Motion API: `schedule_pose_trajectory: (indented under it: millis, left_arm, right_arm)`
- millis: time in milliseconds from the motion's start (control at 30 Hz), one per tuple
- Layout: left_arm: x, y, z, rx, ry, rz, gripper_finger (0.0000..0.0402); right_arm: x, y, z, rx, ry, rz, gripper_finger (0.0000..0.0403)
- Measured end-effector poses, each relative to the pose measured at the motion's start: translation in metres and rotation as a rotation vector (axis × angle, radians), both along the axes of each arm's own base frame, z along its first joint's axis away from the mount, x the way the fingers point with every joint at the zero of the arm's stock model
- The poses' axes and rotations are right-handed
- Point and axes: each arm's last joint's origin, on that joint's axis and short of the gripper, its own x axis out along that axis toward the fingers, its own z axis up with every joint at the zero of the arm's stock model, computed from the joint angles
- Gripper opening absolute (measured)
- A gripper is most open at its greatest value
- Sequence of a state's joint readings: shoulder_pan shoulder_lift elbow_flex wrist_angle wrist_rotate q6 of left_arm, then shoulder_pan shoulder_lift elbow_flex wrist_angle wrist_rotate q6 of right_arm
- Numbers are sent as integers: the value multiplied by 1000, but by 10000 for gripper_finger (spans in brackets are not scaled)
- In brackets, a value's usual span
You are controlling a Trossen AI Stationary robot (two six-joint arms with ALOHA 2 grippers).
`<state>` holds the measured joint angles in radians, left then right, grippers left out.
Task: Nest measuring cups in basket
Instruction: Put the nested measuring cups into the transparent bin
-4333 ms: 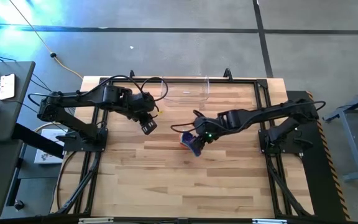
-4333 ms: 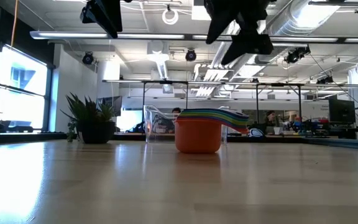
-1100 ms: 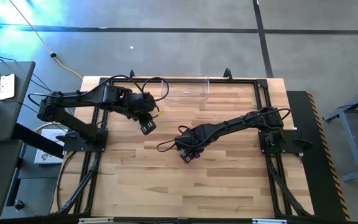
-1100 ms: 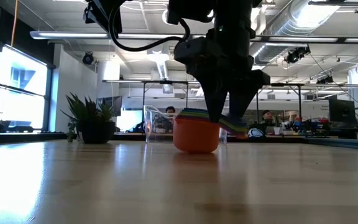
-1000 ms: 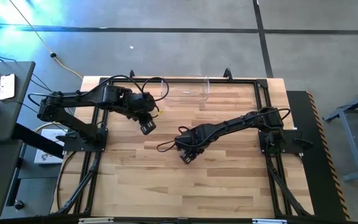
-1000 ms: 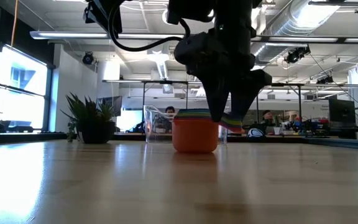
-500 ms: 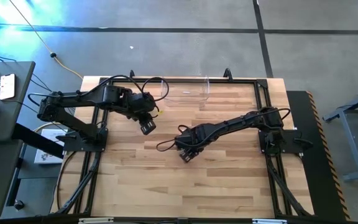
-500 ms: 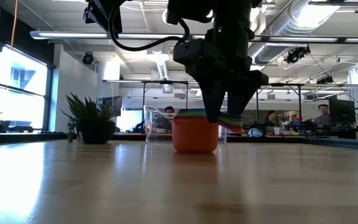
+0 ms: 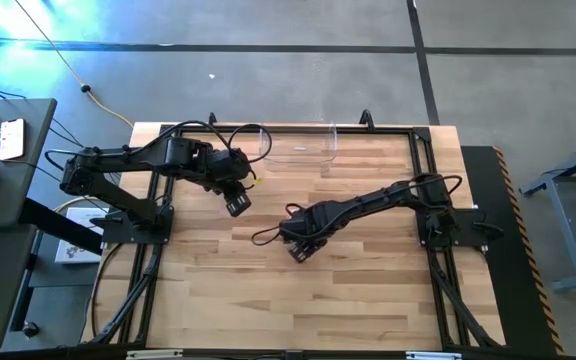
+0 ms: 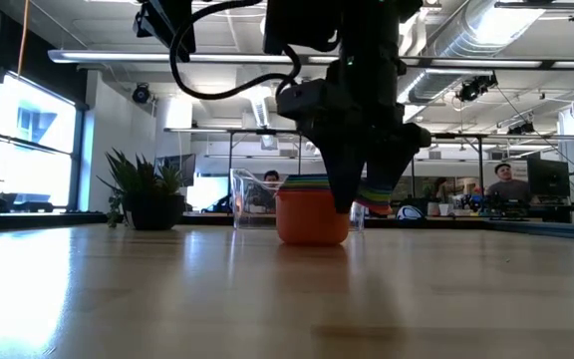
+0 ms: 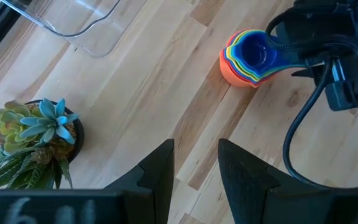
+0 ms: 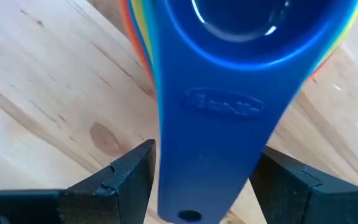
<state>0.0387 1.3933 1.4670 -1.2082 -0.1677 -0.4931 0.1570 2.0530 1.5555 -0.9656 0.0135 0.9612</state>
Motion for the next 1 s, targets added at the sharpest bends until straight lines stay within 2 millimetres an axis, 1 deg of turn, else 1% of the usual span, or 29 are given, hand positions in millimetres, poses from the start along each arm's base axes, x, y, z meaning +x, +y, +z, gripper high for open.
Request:
schedule_pose_trajectory:
  millis: [167, 267, 367, 533, 600, 800, 1000]
  left_arm:
    - [0, 0, 0, 4, 0, -7, 113]
    - [0, 0, 0, 6, 1, -6, 113]
    - [0, 0, 0, 7, 1, -6, 113]
    - [0, 0, 0, 10, 3, -14, 113]
    - [0, 0, 0, 10, 3, -14, 113]
    - [0, 0, 0, 11, 3, -16, 113]
    - [0, 0, 0, 14, 5, -23, 113]
  right_arm:
    - [1, 0, -1, -3, -3, -7, 232]
    - [1, 0, -1, -7, -5, -8, 220]
    - [1, 0, -1, -7, -6, -9, 194]
    - [1, 0, -1, -7, -8, -8, 141]
    - [1, 0, -1, -7, -7, -6, 126]
    - [1, -3, -1, -6, -2, -16, 123]
    - [0, -14, -1, -9, 24, -24, 123]
